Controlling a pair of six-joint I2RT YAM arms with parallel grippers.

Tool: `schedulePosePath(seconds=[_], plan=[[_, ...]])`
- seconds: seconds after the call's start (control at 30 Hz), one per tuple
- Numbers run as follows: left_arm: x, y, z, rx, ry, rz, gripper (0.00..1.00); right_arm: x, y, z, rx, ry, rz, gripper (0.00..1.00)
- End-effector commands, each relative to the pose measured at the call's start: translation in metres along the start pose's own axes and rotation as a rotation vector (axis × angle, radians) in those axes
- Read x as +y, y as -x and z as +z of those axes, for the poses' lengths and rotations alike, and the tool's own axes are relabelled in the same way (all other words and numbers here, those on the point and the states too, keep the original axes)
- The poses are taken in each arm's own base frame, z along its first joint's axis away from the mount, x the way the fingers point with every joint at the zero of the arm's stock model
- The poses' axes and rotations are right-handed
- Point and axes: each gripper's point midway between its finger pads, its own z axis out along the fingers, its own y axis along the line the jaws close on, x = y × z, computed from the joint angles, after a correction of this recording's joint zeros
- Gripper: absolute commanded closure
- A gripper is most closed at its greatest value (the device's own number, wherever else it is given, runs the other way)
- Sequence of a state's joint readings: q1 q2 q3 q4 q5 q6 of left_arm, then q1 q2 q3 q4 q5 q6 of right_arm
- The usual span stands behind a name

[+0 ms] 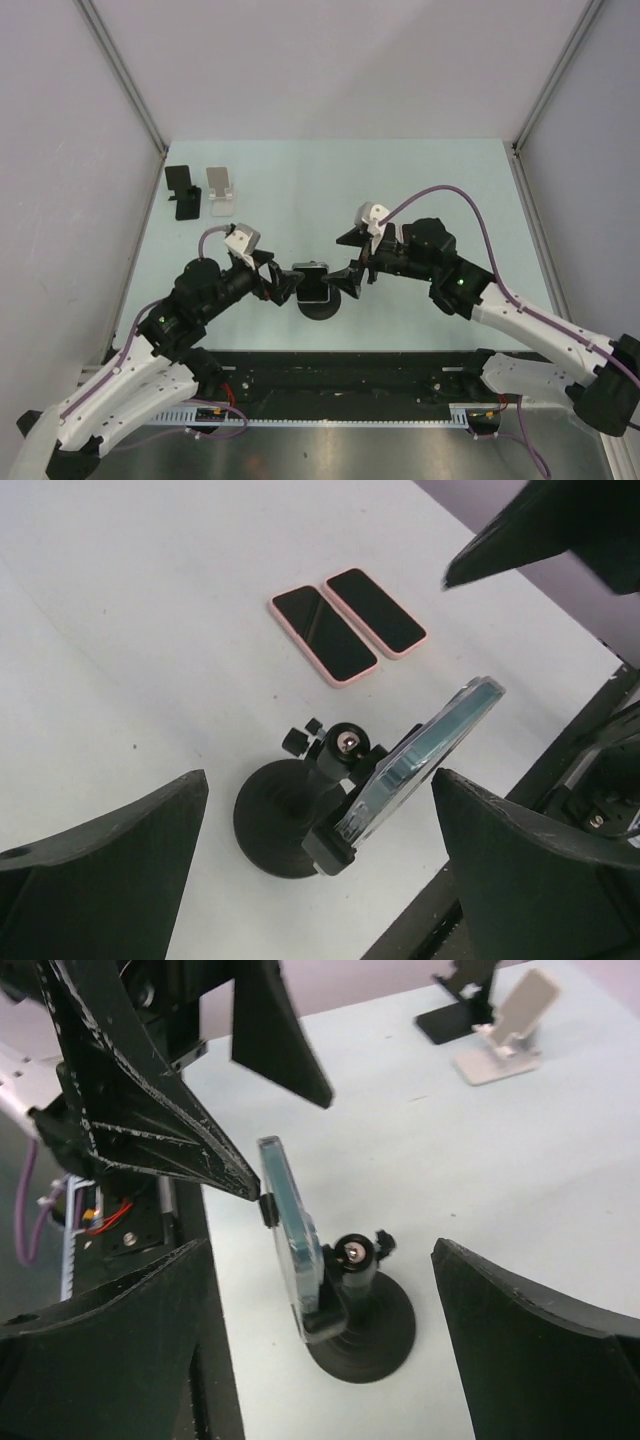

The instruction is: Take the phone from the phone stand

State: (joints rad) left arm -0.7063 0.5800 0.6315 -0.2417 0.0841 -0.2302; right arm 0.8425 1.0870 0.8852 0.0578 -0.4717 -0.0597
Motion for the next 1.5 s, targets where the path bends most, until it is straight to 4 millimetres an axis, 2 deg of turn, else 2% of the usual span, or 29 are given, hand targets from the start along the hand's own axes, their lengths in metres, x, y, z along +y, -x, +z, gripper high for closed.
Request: schedulePosePath(seconds=[0.0,0.2,0.43,0.57,0.67,0.73,0.77,0.8,0.9,1.1,1.27,1.33,1.47], plan=[[0.017,0.001,0.002,-0.055,0.145,-0.116,0.0,-0.025,0.021,-0.022,-0.099,-0.202,-0.021,0.02],[0.012,-0.019,0.008,-0.002,0.141,-0.163,0.03,-0.033,0.013,-0.04,-0.12,-0.294,0.008,0.02],[0.008,-0.058,0.012,0.088,0.132,-0.222,0.07,-0.035,-0.005,-0.045,-0.094,-0.317,0.026,0.02],[0.016,-0.067,0.012,0.097,0.172,-0.22,0.12,-0.037,-0.011,-0.046,-0.083,-0.327,0.022,0.02],[0.023,-0.07,0.015,0.109,0.206,-0.194,0.2,-0.037,-0.016,-0.045,-0.074,-0.327,0.025,0.03],[0.028,-0.067,0.017,0.112,0.234,-0.169,0.29,-0.038,-0.018,-0.045,-0.069,-0.33,0.027,0.03],[0.03,-0.066,0.019,0.114,0.24,-0.157,0.34,-0.038,-0.019,-0.044,-0.066,-0.328,0.028,0.03],[0.032,-0.067,0.021,0.124,0.254,-0.151,0.46,-0.037,-0.02,-0.044,-0.064,-0.324,0.028,0.03],[0.034,-0.061,0.024,0.12,0.268,-0.136,0.6,-0.035,-0.02,-0.044,-0.067,-0.31,0.03,0.03],[0.041,-0.046,0.029,0.109,0.308,-0.063,0.59,-0.031,-0.024,-0.041,-0.061,-0.285,0.034,0.03],[0.061,-0.036,0.027,0.074,0.411,-0.079,0.55,-0.028,-0.025,-0.04,-0.058,-0.272,0.036,0.04],[0.075,-0.034,0.024,0.062,0.447,-0.117,0.51,-0.027,-0.026,-0.039,-0.055,-0.269,0.037,0.04],[0.083,-0.031,0.026,0.058,0.455,-0.168,0.44,-0.026,-0.028,-0.039,-0.048,-0.267,0.039,0.04]])
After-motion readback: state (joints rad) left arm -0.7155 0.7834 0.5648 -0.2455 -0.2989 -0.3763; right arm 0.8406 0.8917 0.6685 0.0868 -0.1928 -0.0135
